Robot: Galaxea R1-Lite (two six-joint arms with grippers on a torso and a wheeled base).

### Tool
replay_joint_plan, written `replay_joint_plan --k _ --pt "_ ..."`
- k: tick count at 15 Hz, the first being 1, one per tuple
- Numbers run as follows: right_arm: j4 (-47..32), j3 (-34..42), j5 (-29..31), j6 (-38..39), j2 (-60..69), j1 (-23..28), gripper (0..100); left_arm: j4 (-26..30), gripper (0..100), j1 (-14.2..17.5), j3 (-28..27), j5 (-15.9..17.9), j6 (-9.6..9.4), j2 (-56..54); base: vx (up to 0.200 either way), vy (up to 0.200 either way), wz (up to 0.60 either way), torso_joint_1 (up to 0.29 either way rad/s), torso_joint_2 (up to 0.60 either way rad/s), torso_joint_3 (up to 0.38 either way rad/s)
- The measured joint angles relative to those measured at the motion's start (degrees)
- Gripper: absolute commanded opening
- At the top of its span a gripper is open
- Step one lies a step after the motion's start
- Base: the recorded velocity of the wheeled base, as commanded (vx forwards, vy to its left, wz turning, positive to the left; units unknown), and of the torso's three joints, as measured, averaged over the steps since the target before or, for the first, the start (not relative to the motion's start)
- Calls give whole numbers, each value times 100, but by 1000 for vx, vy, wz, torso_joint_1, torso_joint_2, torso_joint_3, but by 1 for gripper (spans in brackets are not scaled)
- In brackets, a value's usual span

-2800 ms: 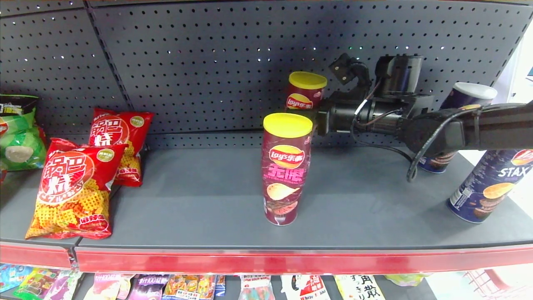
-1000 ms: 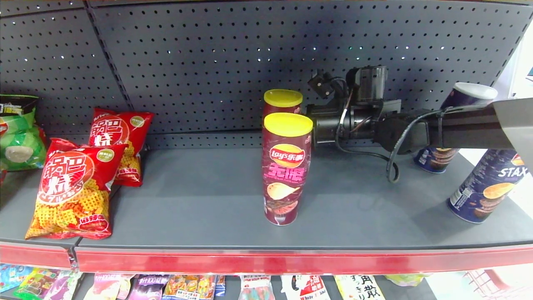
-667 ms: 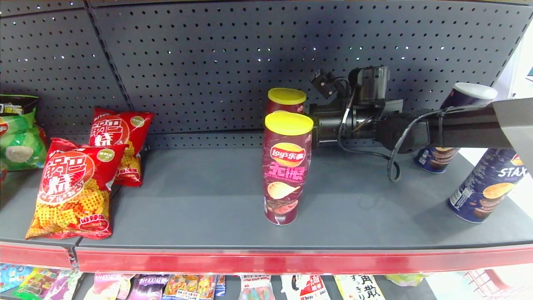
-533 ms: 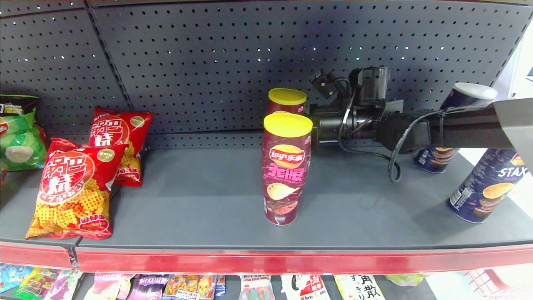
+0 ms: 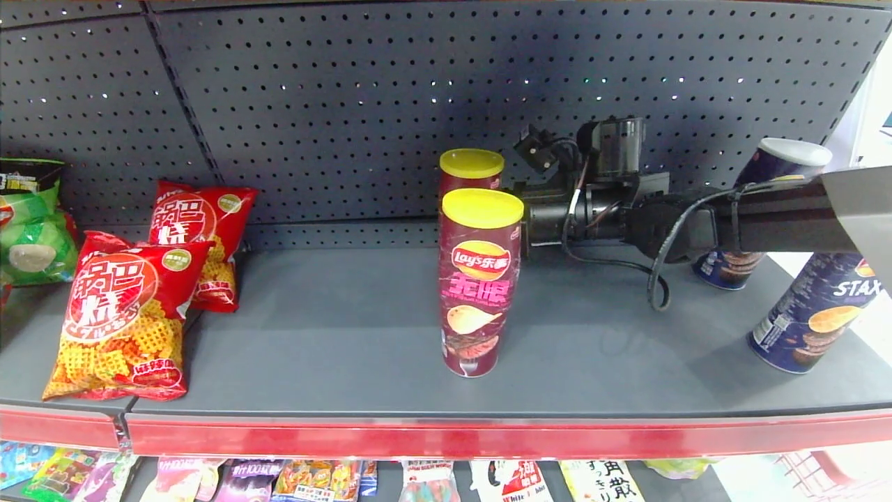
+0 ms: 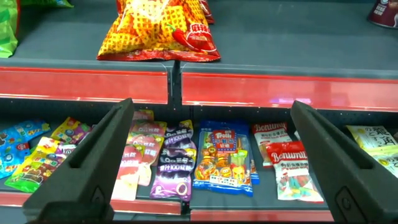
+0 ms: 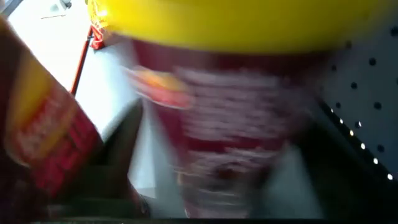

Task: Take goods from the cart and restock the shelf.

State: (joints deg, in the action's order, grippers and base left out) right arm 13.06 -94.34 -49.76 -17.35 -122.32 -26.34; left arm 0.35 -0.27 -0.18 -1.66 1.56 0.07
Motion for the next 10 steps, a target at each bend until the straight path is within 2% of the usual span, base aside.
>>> replay_joint_plan --k 5,10 --pt "7 283 44 -24 154 79 100 -2 100 2 0 2 -1 0 0 0 0 0 0 0" --pt "11 1358 48 -219 757 562 100 -2 100 2 0 2 0 2 0 0 0 0 0 0"
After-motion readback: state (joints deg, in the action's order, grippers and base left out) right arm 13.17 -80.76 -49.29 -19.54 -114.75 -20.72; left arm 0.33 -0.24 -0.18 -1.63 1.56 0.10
